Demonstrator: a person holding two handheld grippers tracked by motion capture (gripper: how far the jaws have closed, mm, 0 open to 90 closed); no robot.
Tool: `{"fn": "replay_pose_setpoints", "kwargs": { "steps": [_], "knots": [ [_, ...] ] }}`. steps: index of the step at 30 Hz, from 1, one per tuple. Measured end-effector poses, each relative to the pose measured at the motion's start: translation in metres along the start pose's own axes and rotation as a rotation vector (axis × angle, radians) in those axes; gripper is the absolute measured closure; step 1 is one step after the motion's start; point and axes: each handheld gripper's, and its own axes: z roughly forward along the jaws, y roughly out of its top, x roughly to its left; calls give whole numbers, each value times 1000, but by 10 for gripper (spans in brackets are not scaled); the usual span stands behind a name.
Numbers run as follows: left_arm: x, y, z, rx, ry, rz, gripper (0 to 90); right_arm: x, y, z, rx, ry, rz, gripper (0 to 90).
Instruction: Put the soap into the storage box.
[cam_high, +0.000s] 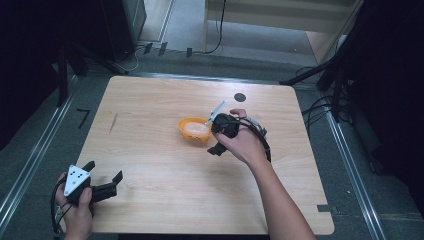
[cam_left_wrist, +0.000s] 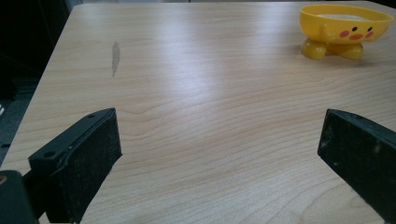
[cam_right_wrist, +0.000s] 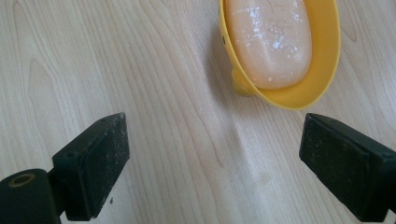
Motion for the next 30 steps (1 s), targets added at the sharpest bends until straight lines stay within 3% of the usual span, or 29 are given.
{"fn": "replay_pose_setpoints", "kwargs": {
  "steps": [15, 30],
  "knots": [
    [0, 0, 0, 0, 1, 0, 0, 15, -25, -5, -36, -24, 14, 88],
    [0, 0, 0, 0, 1, 0, 0, 22, -79, -1, -137, -28, 124, 103]
  ]
}}
